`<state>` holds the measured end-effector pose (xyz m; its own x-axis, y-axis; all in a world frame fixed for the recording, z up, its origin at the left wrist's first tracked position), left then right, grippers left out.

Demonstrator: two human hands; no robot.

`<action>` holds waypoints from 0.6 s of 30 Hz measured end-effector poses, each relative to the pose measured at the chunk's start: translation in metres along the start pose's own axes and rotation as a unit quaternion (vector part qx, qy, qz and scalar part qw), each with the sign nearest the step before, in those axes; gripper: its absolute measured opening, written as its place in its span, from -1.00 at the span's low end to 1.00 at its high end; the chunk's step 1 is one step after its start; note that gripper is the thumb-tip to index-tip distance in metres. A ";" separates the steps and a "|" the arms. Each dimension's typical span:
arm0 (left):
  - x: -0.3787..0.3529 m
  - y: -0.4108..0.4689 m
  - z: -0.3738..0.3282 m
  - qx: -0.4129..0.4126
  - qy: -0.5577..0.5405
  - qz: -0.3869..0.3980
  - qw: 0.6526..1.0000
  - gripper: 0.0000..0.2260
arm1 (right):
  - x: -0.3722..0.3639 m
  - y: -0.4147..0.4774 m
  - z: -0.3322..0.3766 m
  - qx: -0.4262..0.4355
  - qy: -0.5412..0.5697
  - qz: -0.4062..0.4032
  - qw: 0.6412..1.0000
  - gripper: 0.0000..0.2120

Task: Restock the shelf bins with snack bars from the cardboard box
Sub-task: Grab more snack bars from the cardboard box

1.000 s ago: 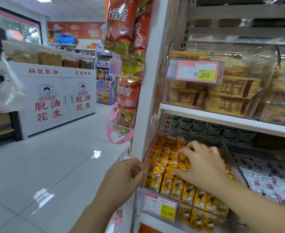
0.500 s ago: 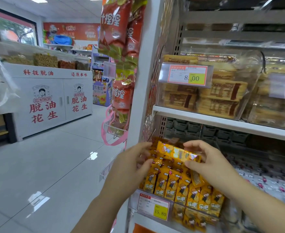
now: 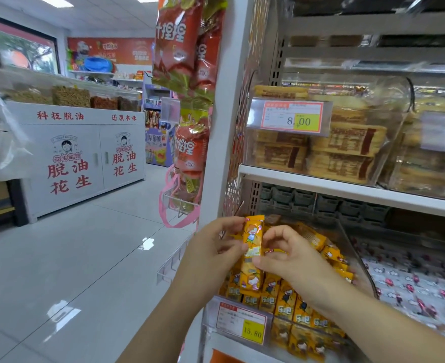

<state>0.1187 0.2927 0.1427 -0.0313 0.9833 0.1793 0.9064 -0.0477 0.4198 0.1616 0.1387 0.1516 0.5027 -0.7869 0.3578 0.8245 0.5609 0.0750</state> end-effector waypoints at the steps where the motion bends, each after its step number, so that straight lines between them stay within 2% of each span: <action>1: -0.001 0.001 0.001 0.001 -0.003 0.002 1.000 -0.66 | 0.002 0.001 0.000 0.001 -0.005 -0.008 1.000 -0.58; 3: -0.003 0.003 0.003 0.003 -0.012 0.010 1.000 -0.67 | 0.009 -0.001 0.004 0.007 -0.045 -0.018 0.999 -0.40; 5: -0.008 0.006 0.007 0.013 0.005 0.021 1.000 -0.68 | 0.023 -0.006 0.006 0.010 -0.118 -0.026 0.993 -0.31; 11: -0.030 0.017 0.025 0.063 0.163 0.098 0.980 -0.72 | 0.073 -0.032 0.002 -0.023 -0.186 -0.070 0.980 -0.46; 13: -0.036 0.021 0.032 0.090 0.200 0.125 0.968 -0.70 | 0.084 -0.041 0.000 -0.046 -0.217 -0.040 0.974 -0.44; 16: -0.041 0.027 0.040 0.102 0.256 0.149 0.950 -0.67 | 0.087 -0.051 -0.006 -0.069 -0.310 0.048 0.947 -0.34; 18: -0.043 0.032 0.046 0.092 0.335 0.168 0.923 -0.64 | 0.083 -0.055 -0.010 -0.073 -0.319 0.103 0.939 -0.41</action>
<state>0.1683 0.2570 0.1079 0.0668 0.5867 0.8070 0.9667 -0.2383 0.0931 0.1611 0.0400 0.1678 0.4361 -0.3254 0.8390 0.7766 0.6071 -0.1682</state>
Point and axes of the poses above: each hand's wrist, its own y-axis towards the middle knuckle, its own x-axis out of the back of the hand, z = x × y, the point moved 1 cm from there along y, towards the middle knuckle, and after that the axes turned 11 degrees about z, right-handed, at the moved point
